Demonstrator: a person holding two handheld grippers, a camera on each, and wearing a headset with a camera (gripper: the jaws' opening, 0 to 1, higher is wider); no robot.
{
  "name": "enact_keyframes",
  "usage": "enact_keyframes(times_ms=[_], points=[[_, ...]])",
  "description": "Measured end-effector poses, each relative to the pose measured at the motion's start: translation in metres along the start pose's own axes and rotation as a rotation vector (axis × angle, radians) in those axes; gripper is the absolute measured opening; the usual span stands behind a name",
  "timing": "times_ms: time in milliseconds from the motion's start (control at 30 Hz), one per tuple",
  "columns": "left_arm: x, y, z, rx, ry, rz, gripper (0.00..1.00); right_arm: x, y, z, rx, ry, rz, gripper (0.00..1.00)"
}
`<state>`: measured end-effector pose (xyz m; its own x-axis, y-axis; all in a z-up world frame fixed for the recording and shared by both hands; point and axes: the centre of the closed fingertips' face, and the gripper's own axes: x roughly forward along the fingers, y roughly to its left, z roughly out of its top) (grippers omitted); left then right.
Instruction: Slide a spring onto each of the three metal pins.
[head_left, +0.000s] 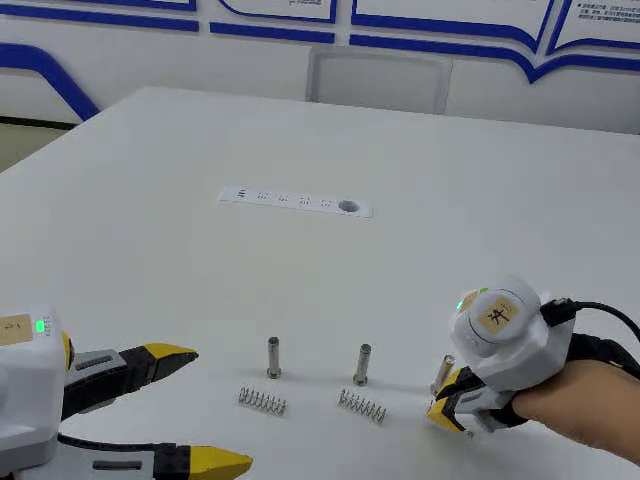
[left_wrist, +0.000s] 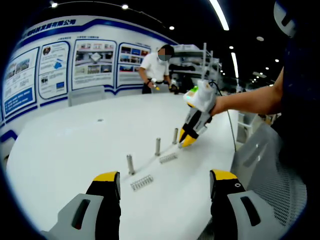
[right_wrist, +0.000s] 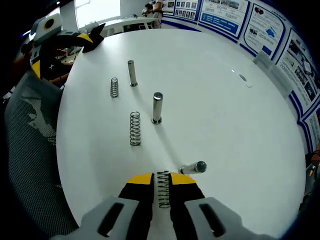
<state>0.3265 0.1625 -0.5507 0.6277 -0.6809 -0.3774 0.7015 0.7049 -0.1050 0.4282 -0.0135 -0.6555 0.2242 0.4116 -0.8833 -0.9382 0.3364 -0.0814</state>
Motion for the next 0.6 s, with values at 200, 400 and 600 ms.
enact_keyframes(times_ms=[200, 400, 600], points=[[-0.0012, 0.0014, -0.0013, -0.003, 0.001, 0.004, 0.74, 0.0042, -0.0009, -0.0013, -0.029, 0.033, 0.014, 0.12], [-0.0024, 0.0025, -0.0021, -0.008, 0.000, 0.009, 0.74, 0.0075, -0.0004, -0.0035, -0.063, 0.072, 0.027, 0.12], [-0.0039, 0.0038, -0.0035, -0.013, -0.002, 0.014, 0.74, 0.0096, -0.0002, -0.0019, -0.082, 0.092, 0.040, 0.12]])
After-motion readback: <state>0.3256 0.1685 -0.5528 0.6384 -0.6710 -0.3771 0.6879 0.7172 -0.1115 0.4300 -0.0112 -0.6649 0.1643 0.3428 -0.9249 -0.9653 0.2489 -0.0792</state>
